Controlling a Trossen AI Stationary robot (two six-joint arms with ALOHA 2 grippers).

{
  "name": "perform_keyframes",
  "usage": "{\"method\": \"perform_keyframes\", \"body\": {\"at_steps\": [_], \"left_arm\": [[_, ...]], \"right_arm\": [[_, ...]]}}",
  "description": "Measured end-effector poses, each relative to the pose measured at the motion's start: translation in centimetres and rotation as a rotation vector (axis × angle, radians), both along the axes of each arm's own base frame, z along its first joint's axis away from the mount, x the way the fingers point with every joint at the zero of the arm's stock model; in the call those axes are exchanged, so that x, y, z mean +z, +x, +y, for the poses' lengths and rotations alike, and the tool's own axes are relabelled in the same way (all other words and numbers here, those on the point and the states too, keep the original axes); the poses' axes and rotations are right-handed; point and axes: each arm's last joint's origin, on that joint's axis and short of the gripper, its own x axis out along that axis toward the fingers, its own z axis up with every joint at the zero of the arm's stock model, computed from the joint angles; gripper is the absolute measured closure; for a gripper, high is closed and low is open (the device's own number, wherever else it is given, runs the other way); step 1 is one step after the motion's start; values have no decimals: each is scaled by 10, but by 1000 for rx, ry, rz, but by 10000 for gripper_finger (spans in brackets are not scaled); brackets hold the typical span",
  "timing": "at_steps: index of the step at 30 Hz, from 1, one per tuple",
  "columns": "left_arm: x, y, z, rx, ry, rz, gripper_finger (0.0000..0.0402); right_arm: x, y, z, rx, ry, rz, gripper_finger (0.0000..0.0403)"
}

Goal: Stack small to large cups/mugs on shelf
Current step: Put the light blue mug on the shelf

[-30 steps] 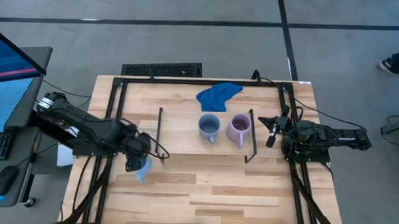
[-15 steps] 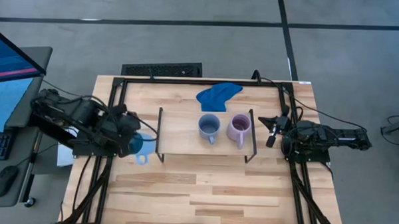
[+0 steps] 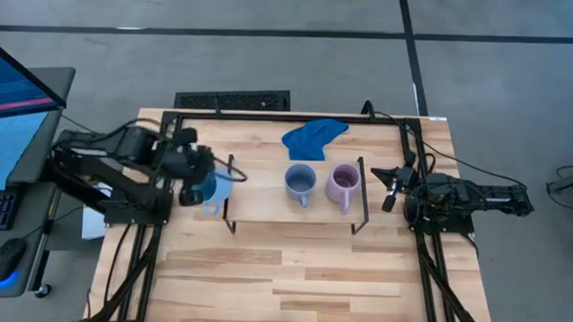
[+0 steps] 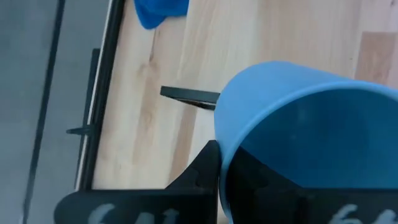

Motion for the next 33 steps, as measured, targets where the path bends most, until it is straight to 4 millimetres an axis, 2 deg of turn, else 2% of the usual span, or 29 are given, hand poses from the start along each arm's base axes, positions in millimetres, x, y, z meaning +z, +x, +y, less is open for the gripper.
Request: {"method": "perform_keyframes", "body": {"at_steps": [5,15,18,22,25,29,33], "left_arm": [[2,31,22,-62,-21,48,401],[19,82,65,-97,-90,64,401],[13,97,76,-34,-123,107,401],[-5,120,84,-24,-225,147,401],[-16,132,88,-8,-239,182,401],[-27,140,91,-23,-242,219,401],[-29,143,90,-62,-235,232,401]], "right_arm": [[0,0,0,0,0,-1,390],[0,0,0,-3,23,-11,390],[0,0,0,-3,23,-10,390],[0,0,0,-2,23,-10,390],[0,0,0,-2,22,-9,390],[-2,0,0,-2,22,8,390],[-2,0,0,-2,21,12,390]]}}
